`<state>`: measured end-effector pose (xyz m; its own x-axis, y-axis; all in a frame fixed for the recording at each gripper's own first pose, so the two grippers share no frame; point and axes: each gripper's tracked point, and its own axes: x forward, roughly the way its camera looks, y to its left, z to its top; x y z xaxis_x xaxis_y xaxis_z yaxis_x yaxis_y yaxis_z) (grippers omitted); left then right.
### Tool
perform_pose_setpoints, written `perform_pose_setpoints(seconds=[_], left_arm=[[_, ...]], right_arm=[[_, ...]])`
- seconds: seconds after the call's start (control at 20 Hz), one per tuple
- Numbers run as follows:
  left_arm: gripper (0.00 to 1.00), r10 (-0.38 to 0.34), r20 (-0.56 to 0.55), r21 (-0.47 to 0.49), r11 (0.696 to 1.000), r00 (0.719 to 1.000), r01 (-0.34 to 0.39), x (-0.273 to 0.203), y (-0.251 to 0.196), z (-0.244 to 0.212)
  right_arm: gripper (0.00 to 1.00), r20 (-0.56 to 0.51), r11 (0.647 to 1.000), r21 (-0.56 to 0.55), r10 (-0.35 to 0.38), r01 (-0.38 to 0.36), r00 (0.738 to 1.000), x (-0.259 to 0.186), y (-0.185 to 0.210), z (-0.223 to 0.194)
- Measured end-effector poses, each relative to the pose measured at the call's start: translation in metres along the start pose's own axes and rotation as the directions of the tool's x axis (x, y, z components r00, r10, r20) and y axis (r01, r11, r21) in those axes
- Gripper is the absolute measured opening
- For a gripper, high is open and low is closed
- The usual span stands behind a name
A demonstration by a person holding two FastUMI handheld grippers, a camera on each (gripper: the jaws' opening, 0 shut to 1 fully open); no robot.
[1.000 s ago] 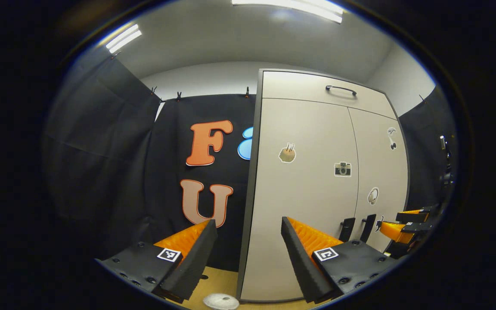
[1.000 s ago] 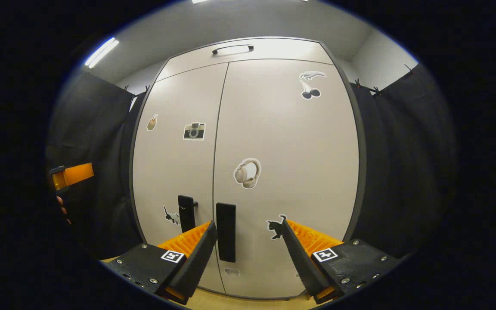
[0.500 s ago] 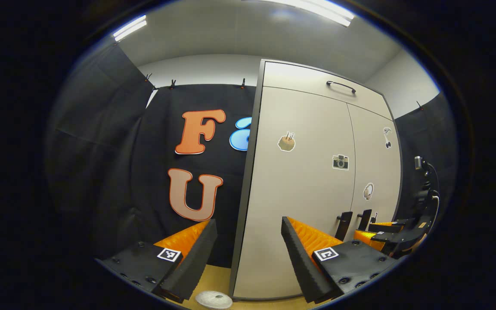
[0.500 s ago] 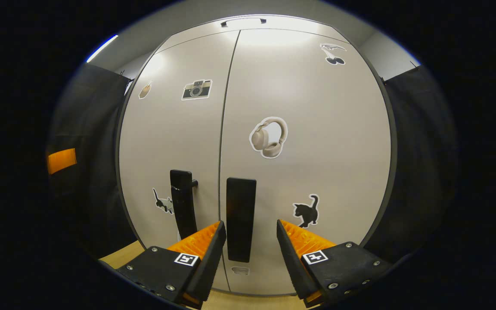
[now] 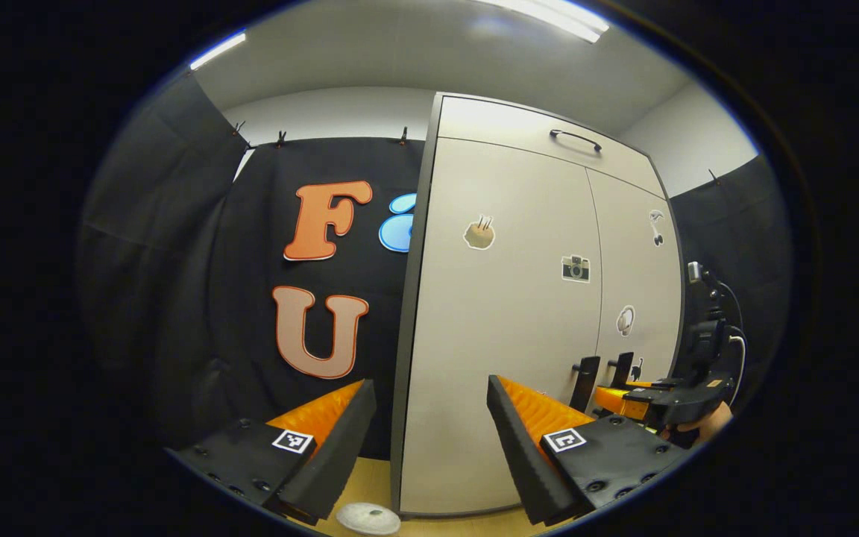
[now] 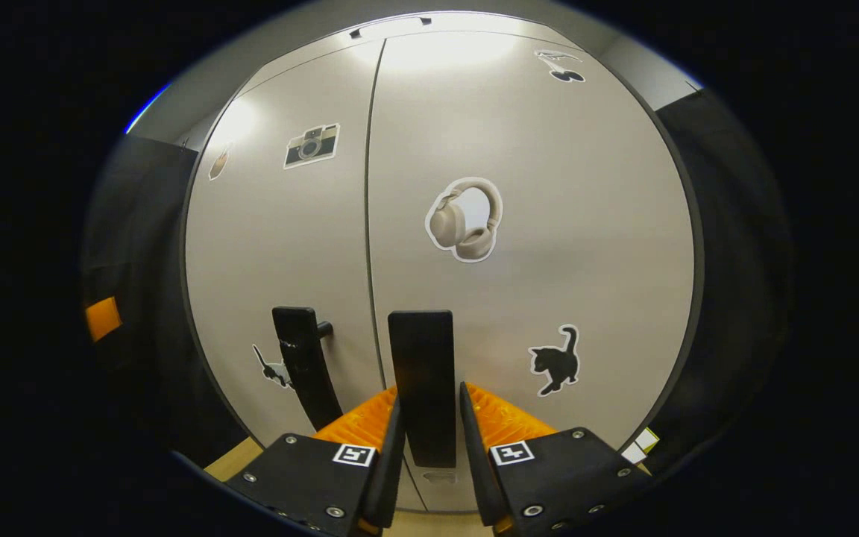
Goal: Open the right door of the double-door shoe cabinet with the right hand, and open the left door with the left hand.
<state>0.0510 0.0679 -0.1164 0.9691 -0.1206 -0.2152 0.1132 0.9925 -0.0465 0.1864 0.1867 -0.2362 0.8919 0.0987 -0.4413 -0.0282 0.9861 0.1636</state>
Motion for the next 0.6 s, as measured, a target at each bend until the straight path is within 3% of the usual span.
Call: perform_pose_setpoints(seconds=[0.45,0.6], left_arm=[[0.98,0.006,-0.004,-0.021,1.0,1.0,-0.006,-0.017,-0.009,0.003],[0.96,0.007,0.003,-0.037,0.999,1.0,-0.007,-0.022,-0.015,0.009]], right_arm=[[0.18,-0.019,1.0,0.03,-0.002,0.002,1.0,-0.006,0.0,-0.002],[0.18,-0.021,1.0,0.021,0.008,-0.007,1.0,-0.015,0.0,-0.002]])
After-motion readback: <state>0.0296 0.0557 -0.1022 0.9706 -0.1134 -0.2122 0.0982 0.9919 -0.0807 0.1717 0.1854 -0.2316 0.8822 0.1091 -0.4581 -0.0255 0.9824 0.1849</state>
